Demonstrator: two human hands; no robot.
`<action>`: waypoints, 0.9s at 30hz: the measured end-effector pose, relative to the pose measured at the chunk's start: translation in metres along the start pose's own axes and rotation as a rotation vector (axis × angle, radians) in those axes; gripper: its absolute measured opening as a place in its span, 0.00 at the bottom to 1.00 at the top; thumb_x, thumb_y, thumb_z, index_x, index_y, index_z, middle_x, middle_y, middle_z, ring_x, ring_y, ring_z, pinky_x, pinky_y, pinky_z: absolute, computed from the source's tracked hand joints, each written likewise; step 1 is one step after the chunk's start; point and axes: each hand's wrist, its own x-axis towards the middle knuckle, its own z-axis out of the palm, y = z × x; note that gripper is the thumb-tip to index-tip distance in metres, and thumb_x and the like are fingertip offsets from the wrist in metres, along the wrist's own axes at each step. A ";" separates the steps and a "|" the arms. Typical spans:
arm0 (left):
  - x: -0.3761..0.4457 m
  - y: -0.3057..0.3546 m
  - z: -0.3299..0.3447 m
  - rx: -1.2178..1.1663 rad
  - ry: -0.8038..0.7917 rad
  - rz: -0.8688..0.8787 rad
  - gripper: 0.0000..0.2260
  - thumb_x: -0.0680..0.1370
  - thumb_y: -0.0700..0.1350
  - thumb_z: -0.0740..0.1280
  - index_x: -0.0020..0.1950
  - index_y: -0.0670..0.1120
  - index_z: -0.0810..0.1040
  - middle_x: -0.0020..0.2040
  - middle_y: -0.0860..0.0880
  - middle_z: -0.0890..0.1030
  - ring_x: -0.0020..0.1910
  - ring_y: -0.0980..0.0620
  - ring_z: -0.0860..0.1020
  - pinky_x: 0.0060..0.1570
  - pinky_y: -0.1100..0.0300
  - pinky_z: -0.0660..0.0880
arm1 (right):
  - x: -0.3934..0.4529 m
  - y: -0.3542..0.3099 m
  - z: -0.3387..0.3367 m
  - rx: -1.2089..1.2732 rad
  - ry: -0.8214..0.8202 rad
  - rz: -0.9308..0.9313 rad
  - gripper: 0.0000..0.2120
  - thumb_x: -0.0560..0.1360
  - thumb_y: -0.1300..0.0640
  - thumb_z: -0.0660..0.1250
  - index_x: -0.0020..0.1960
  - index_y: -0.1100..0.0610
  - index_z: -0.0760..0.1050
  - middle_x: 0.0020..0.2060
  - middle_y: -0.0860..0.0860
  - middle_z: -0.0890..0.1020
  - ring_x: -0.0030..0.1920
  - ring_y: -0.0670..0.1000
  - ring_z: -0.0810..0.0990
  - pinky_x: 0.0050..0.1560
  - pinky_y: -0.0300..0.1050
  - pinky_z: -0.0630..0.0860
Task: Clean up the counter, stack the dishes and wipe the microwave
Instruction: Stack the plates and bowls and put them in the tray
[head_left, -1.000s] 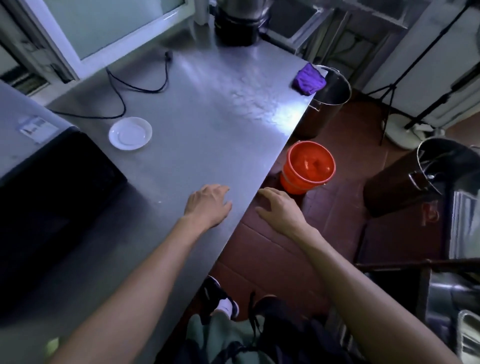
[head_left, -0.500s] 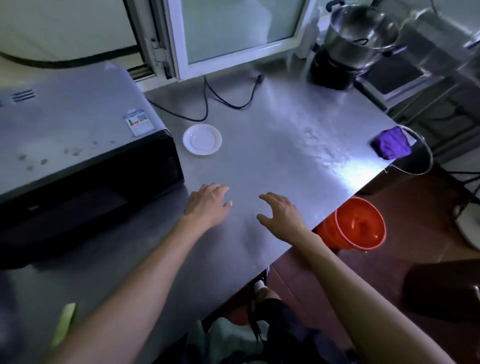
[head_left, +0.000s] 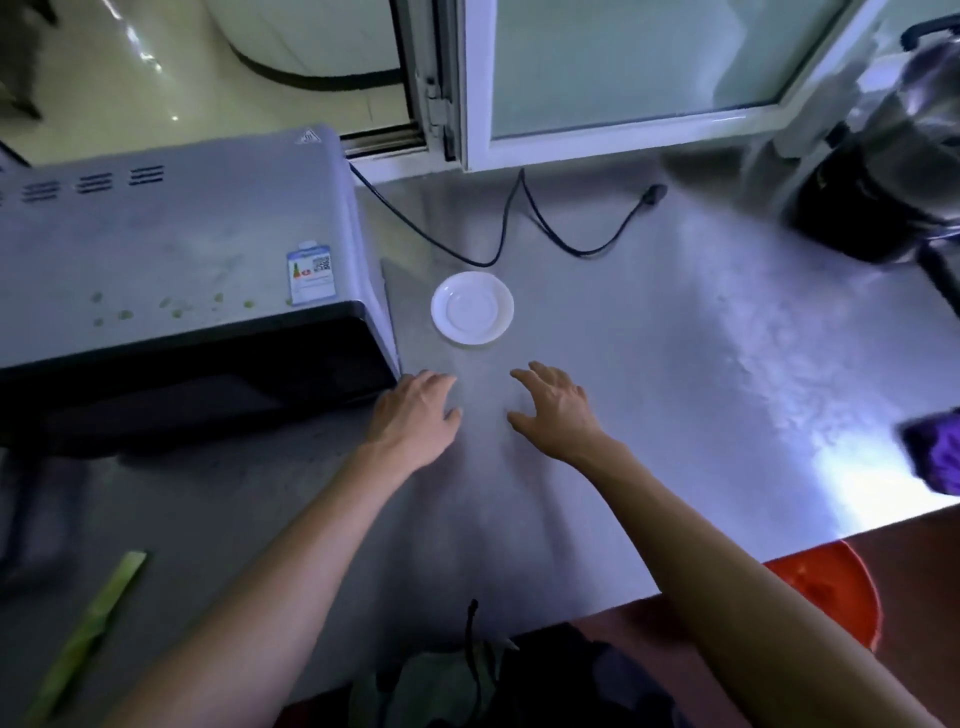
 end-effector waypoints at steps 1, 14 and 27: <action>0.004 0.003 0.001 -0.008 0.007 -0.025 0.22 0.80 0.54 0.62 0.73 0.50 0.69 0.70 0.49 0.73 0.67 0.46 0.72 0.62 0.49 0.72 | 0.011 0.004 -0.004 -0.017 -0.016 -0.020 0.32 0.77 0.45 0.65 0.78 0.48 0.60 0.79 0.53 0.59 0.78 0.55 0.56 0.74 0.55 0.58; 0.024 0.011 0.004 -0.113 0.006 -0.201 0.22 0.79 0.54 0.62 0.72 0.50 0.70 0.69 0.50 0.74 0.66 0.46 0.73 0.63 0.47 0.73 | 0.147 0.008 -0.024 -0.219 -0.023 -0.267 0.41 0.71 0.38 0.71 0.78 0.47 0.57 0.79 0.54 0.54 0.77 0.59 0.53 0.70 0.58 0.61; 0.059 0.009 0.016 -0.172 -0.011 -0.294 0.21 0.82 0.54 0.61 0.73 0.51 0.68 0.69 0.52 0.73 0.67 0.49 0.72 0.60 0.54 0.71 | 0.216 -0.015 0.011 -0.319 -0.031 -0.381 0.46 0.67 0.32 0.70 0.79 0.46 0.55 0.79 0.55 0.53 0.79 0.62 0.49 0.71 0.67 0.54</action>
